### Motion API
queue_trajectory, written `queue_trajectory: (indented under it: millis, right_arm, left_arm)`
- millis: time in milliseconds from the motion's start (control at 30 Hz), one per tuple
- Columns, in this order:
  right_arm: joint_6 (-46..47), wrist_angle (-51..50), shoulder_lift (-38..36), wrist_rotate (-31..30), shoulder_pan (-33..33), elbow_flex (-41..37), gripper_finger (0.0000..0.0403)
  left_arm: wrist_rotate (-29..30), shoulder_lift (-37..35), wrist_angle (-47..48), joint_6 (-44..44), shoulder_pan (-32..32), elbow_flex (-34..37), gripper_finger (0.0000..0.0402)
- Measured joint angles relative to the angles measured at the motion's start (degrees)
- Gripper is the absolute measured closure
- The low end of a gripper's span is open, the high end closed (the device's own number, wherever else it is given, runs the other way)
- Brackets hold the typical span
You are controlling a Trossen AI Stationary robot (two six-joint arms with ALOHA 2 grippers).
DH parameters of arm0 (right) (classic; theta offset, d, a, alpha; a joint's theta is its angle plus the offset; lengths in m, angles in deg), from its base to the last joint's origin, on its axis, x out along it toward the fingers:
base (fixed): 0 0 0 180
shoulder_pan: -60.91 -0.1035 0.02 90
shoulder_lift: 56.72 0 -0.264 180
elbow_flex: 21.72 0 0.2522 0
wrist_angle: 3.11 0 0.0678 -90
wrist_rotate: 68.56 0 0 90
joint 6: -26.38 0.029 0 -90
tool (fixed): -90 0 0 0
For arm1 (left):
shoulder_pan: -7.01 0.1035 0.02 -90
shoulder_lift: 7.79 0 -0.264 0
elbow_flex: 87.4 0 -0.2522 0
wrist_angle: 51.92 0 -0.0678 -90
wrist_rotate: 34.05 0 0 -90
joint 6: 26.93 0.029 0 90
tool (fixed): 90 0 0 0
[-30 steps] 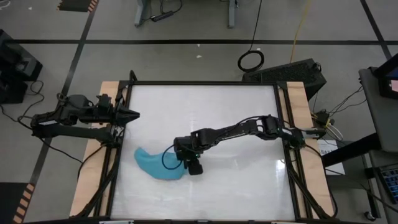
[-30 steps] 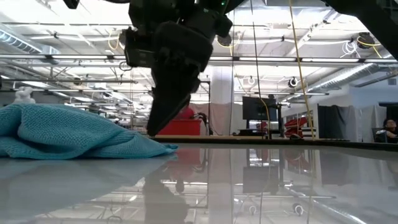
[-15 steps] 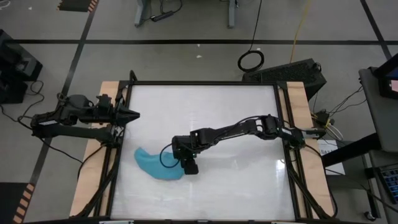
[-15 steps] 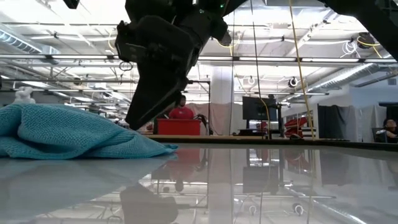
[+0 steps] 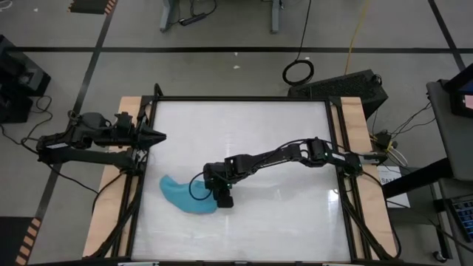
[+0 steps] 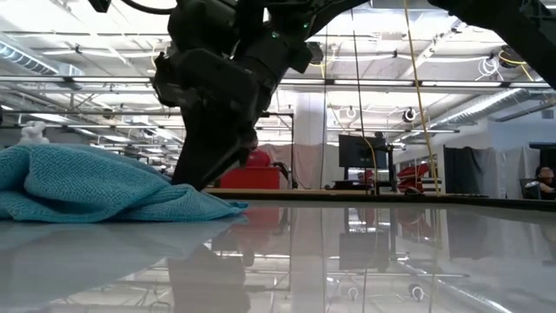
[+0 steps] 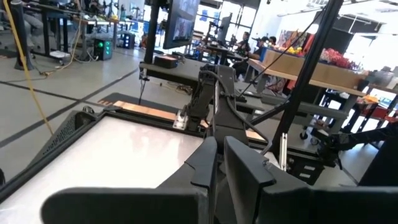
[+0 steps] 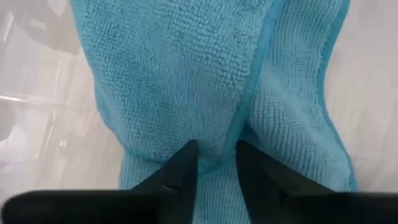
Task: Roll towel
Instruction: Roll the blue towel
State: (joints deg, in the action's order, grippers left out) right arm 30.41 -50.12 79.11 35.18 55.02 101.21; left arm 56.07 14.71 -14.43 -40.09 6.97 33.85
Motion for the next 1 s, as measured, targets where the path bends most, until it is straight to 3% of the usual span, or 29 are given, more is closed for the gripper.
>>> queue_trajectory:
  millis: [200,400,900,1000]
  right_arm:
    - [-2.6,-1.4,-0.2,0.1,-0.2,0.0,0.0394]
    - [-4.4,-7.0,-5.1,-0.4,-1.0,-0.1,0.0401]
    - [-12.1,-16.7,-31.5,-0.4,-1.4,-0.1,0.0402]
    - [-14.1,-19.4,-35.2,-0.3,-1.3,-0.1,0.0403]
  left_arm:
    - [0.0,0.0,0.2,0.0,0.0,0.0,0.0363]
    - [0.0,0.0,0.2,0.0,0.0,0.0,0.0363]
    - [0.5,0.0,-3.4,0.5,0.0,0.0,0.0363]
    - [3.5,1.0,-3.8,3.7,0.0,0.0,0.0363]
